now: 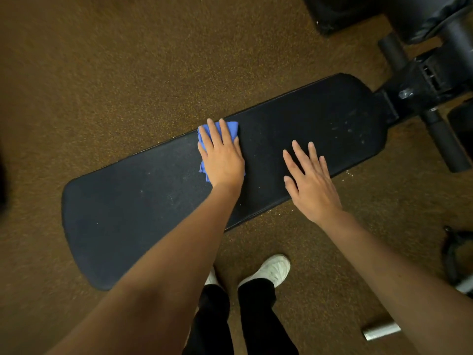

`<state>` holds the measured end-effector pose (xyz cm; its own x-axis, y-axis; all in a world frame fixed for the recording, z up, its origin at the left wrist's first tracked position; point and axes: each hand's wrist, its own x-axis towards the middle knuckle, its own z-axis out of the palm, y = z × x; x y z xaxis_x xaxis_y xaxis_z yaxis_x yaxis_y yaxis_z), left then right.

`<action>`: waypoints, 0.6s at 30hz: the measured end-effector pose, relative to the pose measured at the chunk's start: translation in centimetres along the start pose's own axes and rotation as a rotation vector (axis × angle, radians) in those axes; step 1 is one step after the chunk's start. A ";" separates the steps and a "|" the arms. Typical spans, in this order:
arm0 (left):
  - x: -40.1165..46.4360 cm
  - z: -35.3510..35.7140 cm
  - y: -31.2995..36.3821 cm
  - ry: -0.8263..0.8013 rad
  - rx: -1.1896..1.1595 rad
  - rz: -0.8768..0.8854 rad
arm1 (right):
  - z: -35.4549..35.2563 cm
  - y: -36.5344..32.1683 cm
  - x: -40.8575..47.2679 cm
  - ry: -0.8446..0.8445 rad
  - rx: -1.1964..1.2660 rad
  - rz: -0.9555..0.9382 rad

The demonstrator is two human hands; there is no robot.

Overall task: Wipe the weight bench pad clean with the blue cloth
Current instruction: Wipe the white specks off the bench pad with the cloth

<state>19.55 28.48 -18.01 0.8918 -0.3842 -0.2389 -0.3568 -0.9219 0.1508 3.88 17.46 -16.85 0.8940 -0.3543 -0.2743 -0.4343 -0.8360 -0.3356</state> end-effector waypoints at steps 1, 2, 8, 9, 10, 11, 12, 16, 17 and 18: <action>-1.3 0.1 -0.3 0.010 -0.012 0.011 | 0.0 0.2 -0.1 -0.003 -0.004 -0.007; -3.0 0.4 -0.8 0.013 -0.016 0.029 | 0.1 0.3 -0.2 -0.009 -0.010 -0.013; -1.9 -0.3 -1.3 -0.041 0.045 0.057 | -0.2 0.6 -0.4 0.001 -0.010 -0.010; -0.5 -0.5 -0.6 -0.040 0.044 0.047 | -0.2 0.6 -0.4 0.013 -0.007 0.011; 0.8 -0.8 0.2 -0.039 0.036 0.050 | -0.3 0.7 -0.4 0.027 0.001 0.035; 1.8 -0.8 1.0 -0.039 0.036 0.072 | -0.4 0.8 -0.4 0.039 0.012 0.062; 2.5 -0.6 1.6 -0.040 0.047 0.115 | -0.5 0.9 -0.4 0.048 0.024 0.089; 0.4 0.7 2.8 -0.032 0.104 0.408 | -0.7 1.3 -0.1 0.063 0.064 0.139; -1.2 0.8 2.6 -0.046 0.121 0.490 | -0.6 1.4 -0.1 0.060 0.064 0.140; -2.9 1.0 2.2 -0.063 0.137 0.560 | -0.6 1.4 -0.1 0.057 0.063 0.142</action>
<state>15.88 27.49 -17.95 0.5398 -0.8138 -0.2155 -0.8061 -0.5734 0.1464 3.20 16.05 -16.73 0.8271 -0.4921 -0.2717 -0.5613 -0.7485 -0.3530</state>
